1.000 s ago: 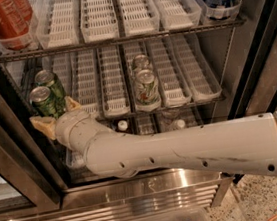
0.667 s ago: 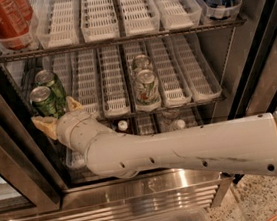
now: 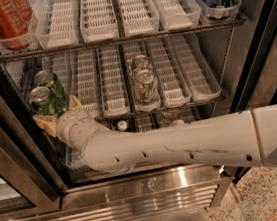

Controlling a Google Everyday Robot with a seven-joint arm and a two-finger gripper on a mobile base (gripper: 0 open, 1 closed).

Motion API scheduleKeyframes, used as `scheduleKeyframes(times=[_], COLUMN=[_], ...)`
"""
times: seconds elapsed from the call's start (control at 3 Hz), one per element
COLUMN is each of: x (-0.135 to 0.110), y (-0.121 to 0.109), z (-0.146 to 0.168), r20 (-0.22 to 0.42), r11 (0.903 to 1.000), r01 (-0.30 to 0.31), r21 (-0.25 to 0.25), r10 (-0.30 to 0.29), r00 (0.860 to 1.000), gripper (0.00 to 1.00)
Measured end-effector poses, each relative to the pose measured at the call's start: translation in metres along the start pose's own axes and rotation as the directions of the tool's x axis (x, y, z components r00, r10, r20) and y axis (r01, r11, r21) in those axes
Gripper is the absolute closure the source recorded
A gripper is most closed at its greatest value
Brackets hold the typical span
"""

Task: Pick green can from middle shelf of fridge

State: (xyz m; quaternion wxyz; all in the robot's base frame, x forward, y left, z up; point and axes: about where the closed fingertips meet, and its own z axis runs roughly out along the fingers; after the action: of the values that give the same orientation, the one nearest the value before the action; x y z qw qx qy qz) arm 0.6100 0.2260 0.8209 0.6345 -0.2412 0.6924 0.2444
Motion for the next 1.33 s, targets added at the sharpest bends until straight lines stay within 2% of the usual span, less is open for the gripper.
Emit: scheduleKeyframes(times=[0.33, 1.0, 1.33], x=[-0.0008, -0.0024, -0.0024], y=[-0.0009, -0.0043, -0.0048], z=[0.0012, 0.0019, 0.0023], r20=[0.004, 0.012, 0.016], r11=[1.0, 1.0, 0.9999], r01=[0.0, 0.001, -0.002], r21=[0.002, 0.008, 0.011], r10=[0.0, -0.001, 0.002], r00=[1.0, 1.0, 1.0], gripper=[0.44, 0.44, 0.58])
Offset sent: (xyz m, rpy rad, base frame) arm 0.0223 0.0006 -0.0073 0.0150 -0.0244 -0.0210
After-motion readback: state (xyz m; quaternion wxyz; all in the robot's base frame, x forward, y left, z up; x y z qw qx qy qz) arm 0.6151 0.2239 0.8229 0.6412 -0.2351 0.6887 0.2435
